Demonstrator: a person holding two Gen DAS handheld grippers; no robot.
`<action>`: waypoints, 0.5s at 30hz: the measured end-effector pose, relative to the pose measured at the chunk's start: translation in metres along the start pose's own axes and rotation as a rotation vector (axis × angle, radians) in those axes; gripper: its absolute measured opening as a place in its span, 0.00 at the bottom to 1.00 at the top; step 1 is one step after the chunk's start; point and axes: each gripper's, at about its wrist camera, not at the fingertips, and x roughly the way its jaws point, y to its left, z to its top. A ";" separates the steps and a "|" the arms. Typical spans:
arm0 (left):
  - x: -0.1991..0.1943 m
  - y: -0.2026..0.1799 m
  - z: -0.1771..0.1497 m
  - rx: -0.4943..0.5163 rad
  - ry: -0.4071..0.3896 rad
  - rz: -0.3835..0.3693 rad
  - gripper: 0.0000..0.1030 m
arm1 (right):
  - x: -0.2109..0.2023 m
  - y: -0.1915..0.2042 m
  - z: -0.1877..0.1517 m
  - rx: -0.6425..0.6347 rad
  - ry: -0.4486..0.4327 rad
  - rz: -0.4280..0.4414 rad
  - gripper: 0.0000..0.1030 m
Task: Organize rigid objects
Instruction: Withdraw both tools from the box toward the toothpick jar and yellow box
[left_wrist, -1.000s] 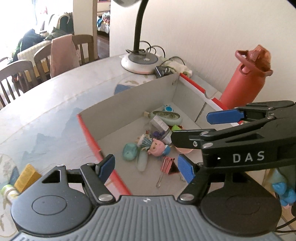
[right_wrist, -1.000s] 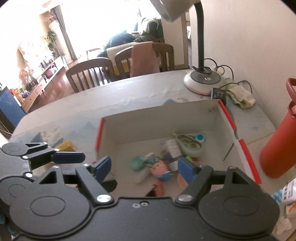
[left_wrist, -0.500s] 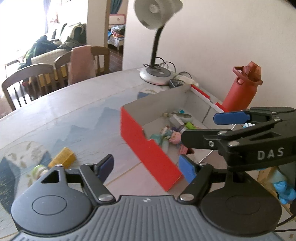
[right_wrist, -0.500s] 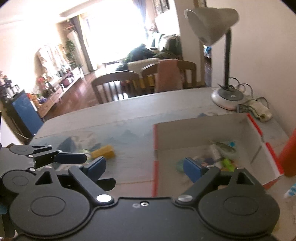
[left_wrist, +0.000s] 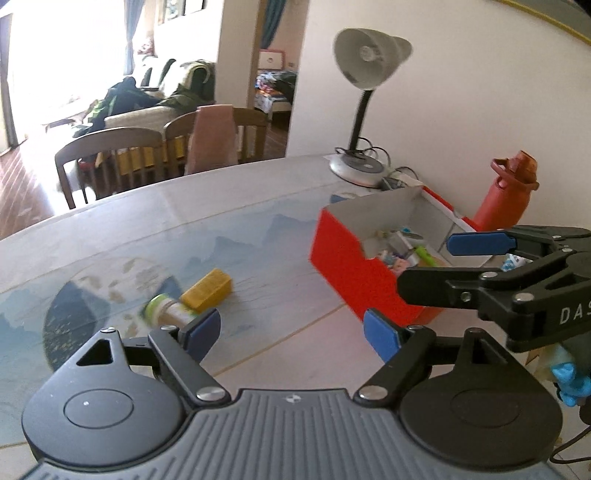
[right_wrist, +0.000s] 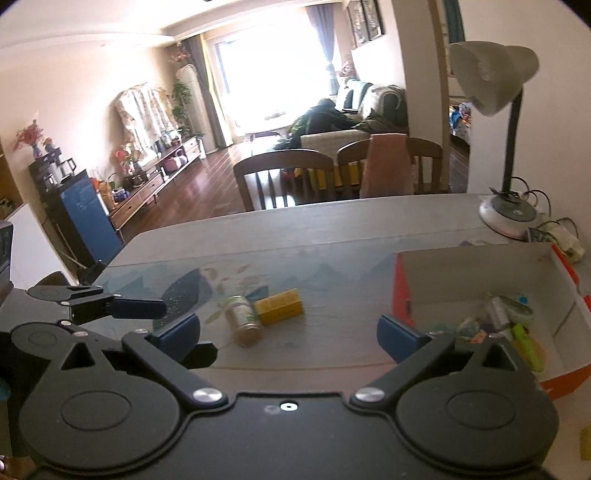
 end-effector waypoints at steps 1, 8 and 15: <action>-0.002 0.006 -0.003 -0.010 -0.002 0.006 0.89 | 0.002 0.003 0.000 -0.004 0.005 0.002 0.99; -0.001 0.041 -0.017 -0.087 -0.024 0.029 0.97 | 0.027 0.014 0.003 -0.035 0.053 0.000 0.99; 0.023 0.067 -0.026 -0.116 -0.032 0.075 1.00 | 0.070 0.012 0.011 -0.044 0.113 0.010 0.99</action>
